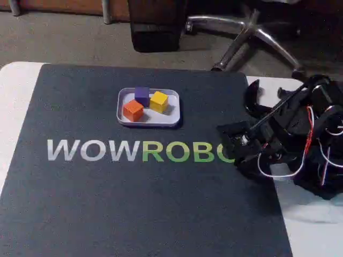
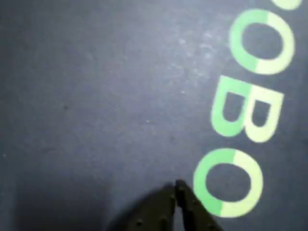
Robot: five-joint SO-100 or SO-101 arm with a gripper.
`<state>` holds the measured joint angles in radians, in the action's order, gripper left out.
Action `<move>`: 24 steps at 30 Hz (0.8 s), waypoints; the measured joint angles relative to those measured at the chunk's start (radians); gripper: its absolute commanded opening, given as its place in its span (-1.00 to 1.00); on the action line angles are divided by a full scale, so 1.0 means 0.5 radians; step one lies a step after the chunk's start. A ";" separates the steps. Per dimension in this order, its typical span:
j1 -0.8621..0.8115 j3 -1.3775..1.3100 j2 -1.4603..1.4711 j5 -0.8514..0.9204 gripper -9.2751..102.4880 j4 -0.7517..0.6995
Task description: Move blocks one by one until all three blocks are in the tray.
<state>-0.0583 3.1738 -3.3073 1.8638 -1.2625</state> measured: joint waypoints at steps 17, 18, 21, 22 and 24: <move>-0.043 0.000 0.000 0.000 -0.95 0.000; -0.043 0.000 0.000 0.000 -0.95 0.000; -0.043 0.000 0.000 0.000 -0.95 0.000; -0.043 0.000 0.000 0.000 -0.95 0.000; -0.043 0.000 0.000 0.000 -0.95 0.000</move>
<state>-0.0798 3.1738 -3.3073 1.8638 -1.2625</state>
